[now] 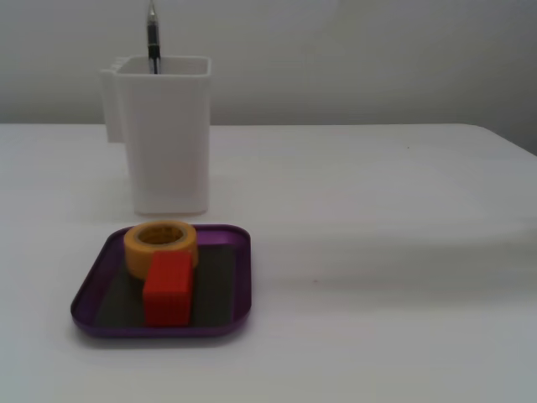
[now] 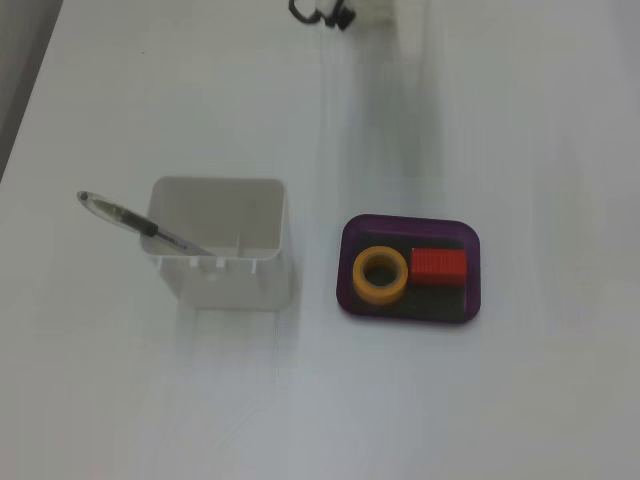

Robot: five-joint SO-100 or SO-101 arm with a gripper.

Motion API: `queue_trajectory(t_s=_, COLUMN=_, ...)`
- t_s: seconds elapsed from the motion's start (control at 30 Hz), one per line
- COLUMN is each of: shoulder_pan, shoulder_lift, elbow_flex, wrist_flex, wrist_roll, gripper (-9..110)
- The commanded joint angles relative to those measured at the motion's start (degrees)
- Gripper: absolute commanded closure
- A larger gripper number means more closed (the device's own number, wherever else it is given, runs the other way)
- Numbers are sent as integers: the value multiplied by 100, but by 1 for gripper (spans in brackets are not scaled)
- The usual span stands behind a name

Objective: Grab up the yellow tape and put it in the box.

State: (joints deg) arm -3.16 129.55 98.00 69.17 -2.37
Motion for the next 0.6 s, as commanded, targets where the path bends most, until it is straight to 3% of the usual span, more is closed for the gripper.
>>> queue_trajectory(t_s=0.0, shoulder_pan=-9, shoulder_lift=1090, elbow_flex=176, wrist_flex=483, wrist_roll=0, gripper=91)
queue_trajectory(t_s=0.2, shoulder_pan=0, shoulder_lift=2514, elbow_flex=1661, wrist_flex=369, wrist_roll=-18, gripper=90)
queue_trajectory(t_s=0.57, shoulder_pan=738, shoulder_lift=4588, elbow_flex=5651, wrist_flex=-1538, wrist_roll=-9, gripper=90)
